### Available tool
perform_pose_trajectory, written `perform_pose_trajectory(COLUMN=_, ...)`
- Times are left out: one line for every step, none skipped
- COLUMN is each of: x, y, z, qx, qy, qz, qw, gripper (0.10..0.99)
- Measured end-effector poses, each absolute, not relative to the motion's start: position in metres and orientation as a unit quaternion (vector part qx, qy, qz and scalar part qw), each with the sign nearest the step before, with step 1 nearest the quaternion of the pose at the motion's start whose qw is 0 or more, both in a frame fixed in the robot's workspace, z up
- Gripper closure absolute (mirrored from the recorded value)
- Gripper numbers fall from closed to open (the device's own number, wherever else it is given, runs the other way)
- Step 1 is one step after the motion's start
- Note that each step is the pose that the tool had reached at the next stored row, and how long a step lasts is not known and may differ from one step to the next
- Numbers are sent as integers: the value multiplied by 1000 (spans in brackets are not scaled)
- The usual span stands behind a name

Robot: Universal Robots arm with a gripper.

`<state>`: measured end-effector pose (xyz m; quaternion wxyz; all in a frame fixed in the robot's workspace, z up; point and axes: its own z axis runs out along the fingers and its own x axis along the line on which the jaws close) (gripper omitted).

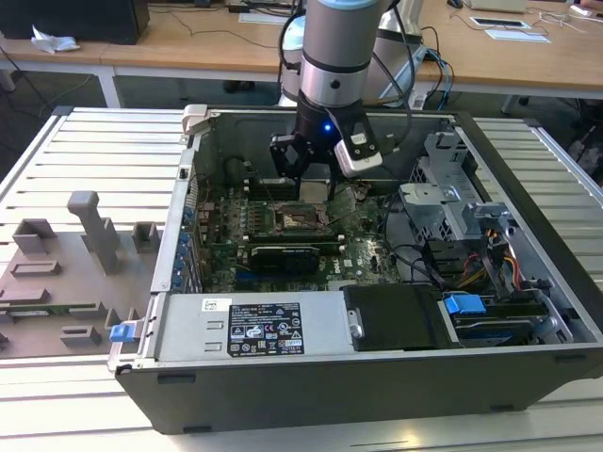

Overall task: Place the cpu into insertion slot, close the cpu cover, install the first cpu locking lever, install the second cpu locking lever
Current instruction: 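Place the cpu into insertion slot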

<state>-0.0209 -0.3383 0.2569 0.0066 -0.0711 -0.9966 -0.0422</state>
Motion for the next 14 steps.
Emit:
perform_pose_trajectory(x=-21, y=-338, z=257, qx=-78, qy=-996, qz=-42, qw=6, gripper=541)
perform_pose_trajectory(x=-21, y=-338, z=257, qx=-85, qy=-995, qz=-42, qw=6, gripper=541)
perform_pose_trajectory(x=-21, y=-338, z=257, qx=-98, qy=-994, qz=-42, qw=5, gripper=541)
perform_pose_trajectory(x=-21, y=-338, z=256, qx=-111, qy=-993, qz=-42, qw=5, gripper=541)
perform_pose_trajectory(x=-21, y=-338, z=256, qx=-126, qy=-991, qz=-42, qw=4, gripper=541)
perform_pose_trajectory(x=-21, y=-338, z=256, qx=-133, qy=-990, qz=-42, qw=4, gripper=541)
perform_pose_trajectory(x=-21, y=-338, z=256, qx=-139, qy=-989, qz=-42, qw=4, gripper=541)
perform_pose_trajectory(x=-21, y=-338, z=256, qx=-146, qy=-988, qz=-41, qw=3, gripper=541)
perform_pose_trajectory(x=-21, y=-338, z=256, qx=-151, qy=-988, qz=-41, qw=3, gripper=541)
perform_pose_trajectory(x=-21, y=-338, z=255, qx=-162, qy=-986, qz=-41, qw=3, gripper=541)
perform_pose_trajectory(x=-21, y=-338, z=255, qx=-170, qy=-985, qz=-41, qw=2, gripper=541)
perform_pose_trajectory(x=-21, y=-338, z=255, qx=-174, qy=-984, qz=-41, qw=2, gripper=541)
perform_pose_trajectory(x=-21, y=-338, z=255, qx=-181, qy=-983, qz=-41, qw=2, gripper=541)
perform_pose_trajectory(x=-21, y=-338, z=255, qx=-190, qy=-981, qz=-40, qw=1, gripper=541)
